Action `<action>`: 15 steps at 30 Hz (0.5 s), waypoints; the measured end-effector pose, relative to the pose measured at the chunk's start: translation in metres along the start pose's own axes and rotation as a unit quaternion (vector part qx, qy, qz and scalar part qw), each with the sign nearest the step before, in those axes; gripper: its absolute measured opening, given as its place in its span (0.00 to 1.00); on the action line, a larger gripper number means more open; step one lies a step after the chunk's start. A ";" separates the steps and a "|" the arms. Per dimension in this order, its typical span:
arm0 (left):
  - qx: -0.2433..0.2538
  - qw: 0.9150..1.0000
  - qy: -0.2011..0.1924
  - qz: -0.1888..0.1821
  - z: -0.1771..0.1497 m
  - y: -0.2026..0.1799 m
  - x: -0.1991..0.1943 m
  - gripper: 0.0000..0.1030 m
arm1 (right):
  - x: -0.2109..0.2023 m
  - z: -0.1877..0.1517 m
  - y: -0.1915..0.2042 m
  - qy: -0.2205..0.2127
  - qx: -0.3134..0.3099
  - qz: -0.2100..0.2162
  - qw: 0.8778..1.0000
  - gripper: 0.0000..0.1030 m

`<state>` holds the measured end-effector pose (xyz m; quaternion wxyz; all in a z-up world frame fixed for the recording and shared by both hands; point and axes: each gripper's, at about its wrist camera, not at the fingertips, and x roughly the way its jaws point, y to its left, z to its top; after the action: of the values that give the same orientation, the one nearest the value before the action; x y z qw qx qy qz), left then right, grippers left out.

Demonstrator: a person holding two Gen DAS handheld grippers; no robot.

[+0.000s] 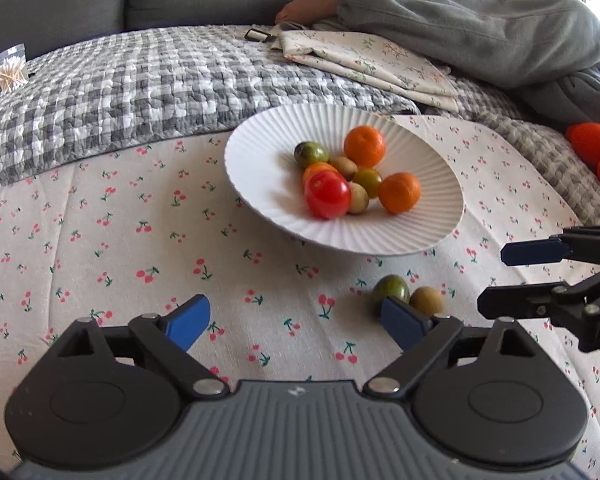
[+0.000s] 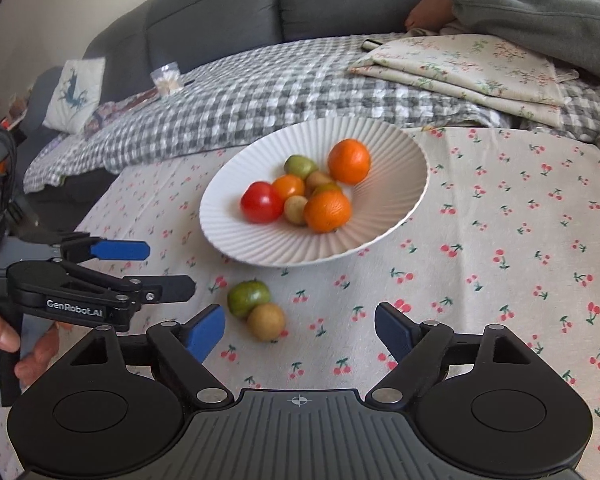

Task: Organize fruits
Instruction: 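Move both tools back toward the last two fruits on the cloth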

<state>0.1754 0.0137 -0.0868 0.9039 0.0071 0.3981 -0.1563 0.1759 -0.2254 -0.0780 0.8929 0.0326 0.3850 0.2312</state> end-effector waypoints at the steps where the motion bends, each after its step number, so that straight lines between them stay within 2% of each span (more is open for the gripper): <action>1: -0.001 1.000 0.001 0.000 -0.001 0.000 0.001 0.90 | 0.000 -0.001 0.001 0.001 -0.004 0.004 1.000 0.82; 15: 0.012 1.000 -0.007 -0.013 -0.004 -0.003 0.003 0.91 | 0.016 -0.015 0.029 0.003 -0.074 0.012 0.997 0.80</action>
<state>0.1733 0.0110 -0.0913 0.9046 0.0118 0.3896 -0.1726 0.1638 -0.1947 -0.0923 0.8887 -0.0296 0.3695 0.2698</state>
